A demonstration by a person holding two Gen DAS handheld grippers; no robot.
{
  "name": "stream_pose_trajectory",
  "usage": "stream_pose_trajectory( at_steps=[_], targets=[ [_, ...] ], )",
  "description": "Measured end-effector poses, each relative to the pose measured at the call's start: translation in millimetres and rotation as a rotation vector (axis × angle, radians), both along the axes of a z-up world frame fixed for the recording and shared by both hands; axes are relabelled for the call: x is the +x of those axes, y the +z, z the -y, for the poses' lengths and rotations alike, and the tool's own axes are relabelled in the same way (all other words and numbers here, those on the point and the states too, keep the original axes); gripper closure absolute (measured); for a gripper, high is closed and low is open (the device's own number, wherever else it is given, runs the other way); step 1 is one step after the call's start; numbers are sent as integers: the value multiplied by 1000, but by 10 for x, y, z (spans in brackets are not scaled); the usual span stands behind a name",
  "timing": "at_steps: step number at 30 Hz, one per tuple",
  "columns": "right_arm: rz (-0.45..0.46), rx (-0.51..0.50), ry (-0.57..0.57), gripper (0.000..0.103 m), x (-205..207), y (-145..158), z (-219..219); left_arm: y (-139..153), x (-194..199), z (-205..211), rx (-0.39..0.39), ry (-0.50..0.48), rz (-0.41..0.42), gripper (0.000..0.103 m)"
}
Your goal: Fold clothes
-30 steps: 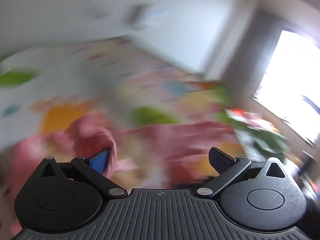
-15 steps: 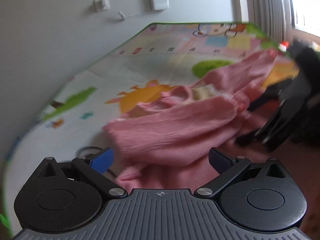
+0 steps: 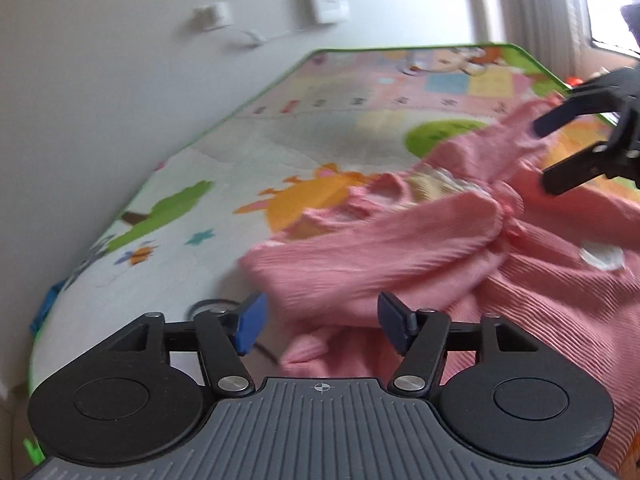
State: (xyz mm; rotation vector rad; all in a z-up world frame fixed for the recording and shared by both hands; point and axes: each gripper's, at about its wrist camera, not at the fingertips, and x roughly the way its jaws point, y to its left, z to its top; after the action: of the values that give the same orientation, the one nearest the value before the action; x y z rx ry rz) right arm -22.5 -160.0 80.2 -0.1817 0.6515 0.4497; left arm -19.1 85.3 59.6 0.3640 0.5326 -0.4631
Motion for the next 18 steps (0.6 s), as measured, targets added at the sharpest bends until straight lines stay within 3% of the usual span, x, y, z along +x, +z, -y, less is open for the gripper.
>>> stream_pose_trajectory(
  at_steps=[1,2,4,9,10,11,14,16,18],
  targets=[
    [-28,23,14,4,30,-15,-16,-26,25,12,7,0,-6,30],
    [-44,18,3,19,91,-73,-32,-51,50,24,14,0,-12,29],
    [-75,8,-18,34,214,-187,-63,-103,100,47,29,1,-24,29],
    [-151,11,-33,35,442,-453,-55,-231,225,106,65,2,-53,28],
    [-159,13,-28,40,458,-495,-45,-257,250,118,72,2,-59,31],
    [-164,20,-13,55,454,-501,-51,-282,275,130,79,2,-65,34],
    [-132,-1,41,77,419,-382,-146,-281,342,155,77,2,-74,54],
    [-85,-35,81,82,398,-254,-214,-190,378,161,48,-1,-70,70],
    [-17,-76,70,84,466,-76,-218,1,412,157,-18,-14,-47,72]
  ],
)
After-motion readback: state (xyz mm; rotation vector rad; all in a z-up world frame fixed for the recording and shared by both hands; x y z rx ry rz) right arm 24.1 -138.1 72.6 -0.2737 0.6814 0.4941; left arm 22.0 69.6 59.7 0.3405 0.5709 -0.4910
